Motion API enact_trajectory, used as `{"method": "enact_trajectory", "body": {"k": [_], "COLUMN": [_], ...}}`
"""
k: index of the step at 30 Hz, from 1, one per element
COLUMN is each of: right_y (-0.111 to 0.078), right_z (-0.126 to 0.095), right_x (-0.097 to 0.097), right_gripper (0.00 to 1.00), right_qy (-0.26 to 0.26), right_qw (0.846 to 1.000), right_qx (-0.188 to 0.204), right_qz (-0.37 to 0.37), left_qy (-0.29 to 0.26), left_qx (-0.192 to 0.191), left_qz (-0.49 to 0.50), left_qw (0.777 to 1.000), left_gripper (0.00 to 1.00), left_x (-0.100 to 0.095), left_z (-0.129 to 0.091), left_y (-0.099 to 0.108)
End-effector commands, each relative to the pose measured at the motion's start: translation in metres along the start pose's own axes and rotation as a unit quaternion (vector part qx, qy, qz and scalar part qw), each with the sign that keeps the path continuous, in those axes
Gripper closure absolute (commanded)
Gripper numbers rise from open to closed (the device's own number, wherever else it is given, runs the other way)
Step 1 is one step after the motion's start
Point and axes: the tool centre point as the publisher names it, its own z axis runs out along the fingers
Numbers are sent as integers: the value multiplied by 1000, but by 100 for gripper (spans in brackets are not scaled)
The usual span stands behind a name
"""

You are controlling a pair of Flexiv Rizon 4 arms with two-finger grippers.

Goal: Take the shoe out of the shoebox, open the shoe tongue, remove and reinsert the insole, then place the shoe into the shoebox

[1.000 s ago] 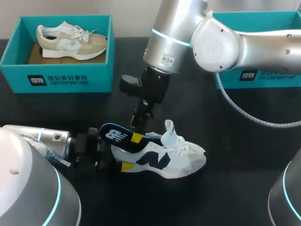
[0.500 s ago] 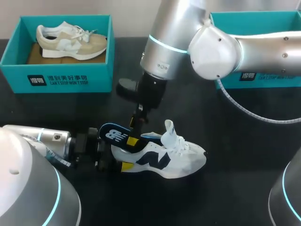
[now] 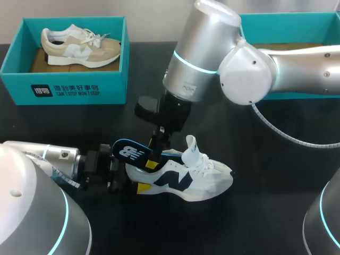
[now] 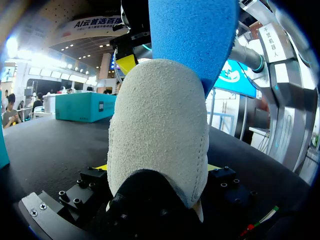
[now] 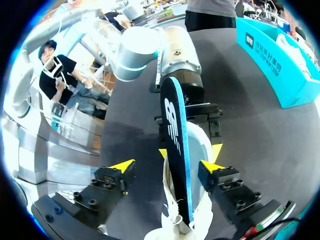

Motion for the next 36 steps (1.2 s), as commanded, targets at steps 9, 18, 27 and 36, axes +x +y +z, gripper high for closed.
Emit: {"method": "enact_trajectory", "body": {"k": [9, 18, 27, 36], "right_y": [3, 1, -8, 0], "right_z": [17, 21, 27, 28], "right_x": [-4, -5, -1, -2], "right_gripper": [39, 44, 55, 70], "right_qy": [5, 8, 21, 21], "right_qw": [1000, 1000, 999, 999], "right_qx": [1, -6, -26, -35], "right_qz": [-1, 4, 19, 17], "left_qy": [-1, -1, -1, -1], "left_qx": [0, 0, 0, 0], "left_qz": [0, 0, 0, 0], "left_qw": [1000, 1000, 1000, 1000], "left_gripper": [100, 100, 100, 100], "left_x": [-1, -1, -1, -1], "left_z": [-1, -1, -1, -1], "left_y": [2, 2, 2, 2]}}
